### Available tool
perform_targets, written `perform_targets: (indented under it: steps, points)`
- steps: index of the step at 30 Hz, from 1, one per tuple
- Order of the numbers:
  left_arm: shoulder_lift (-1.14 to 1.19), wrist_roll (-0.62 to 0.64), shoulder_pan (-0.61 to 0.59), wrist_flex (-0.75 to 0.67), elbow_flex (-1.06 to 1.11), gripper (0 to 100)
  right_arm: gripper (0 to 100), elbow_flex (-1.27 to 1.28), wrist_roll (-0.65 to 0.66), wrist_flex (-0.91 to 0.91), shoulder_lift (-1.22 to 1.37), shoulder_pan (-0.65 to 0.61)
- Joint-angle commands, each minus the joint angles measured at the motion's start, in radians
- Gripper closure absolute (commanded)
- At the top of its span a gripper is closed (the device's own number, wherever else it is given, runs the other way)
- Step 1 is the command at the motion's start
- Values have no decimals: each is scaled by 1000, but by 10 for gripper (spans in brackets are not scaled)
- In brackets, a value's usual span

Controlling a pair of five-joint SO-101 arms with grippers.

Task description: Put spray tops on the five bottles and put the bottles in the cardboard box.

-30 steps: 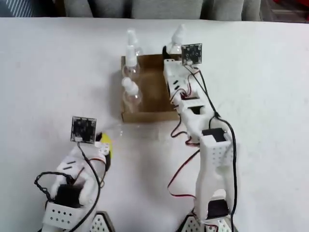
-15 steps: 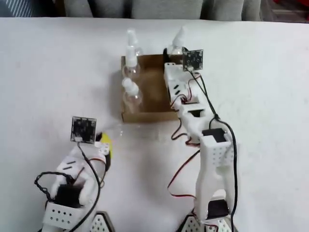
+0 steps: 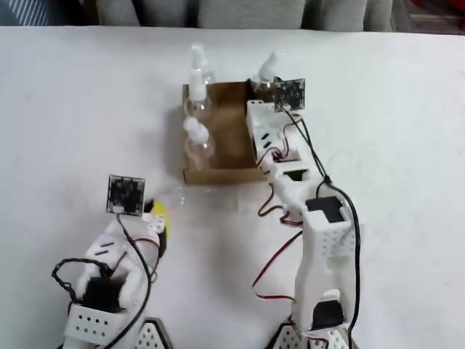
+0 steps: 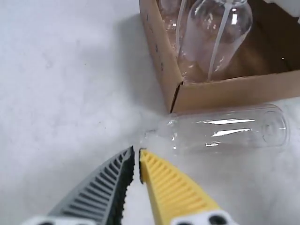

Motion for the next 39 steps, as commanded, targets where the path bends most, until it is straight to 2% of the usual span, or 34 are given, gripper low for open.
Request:
perform_targets:
  steps: [1, 17, 24, 30, 36, 39]
  points:
    - [-5, -14, -8, -3, -2, 977, 981, 14, 0, 5, -27, -25]
    - [-5, -14, -8, -3, -2, 978, 979, 11, 0, 74, -31, -30]
    - [-5, -14, -8, -3, -2, 978, 846, 15, 0, 76, -30, -30]
    - [-5, -14, -8, -3, -2, 978, 803, 18, 0, 76, -36, -30]
    - [-5, -14, -8, -3, -2, 978, 676, 20, 0, 77, -38, -30]
    - [-5, -14, -8, -3, -2, 978, 660, 18, 0, 104, -38, -30]
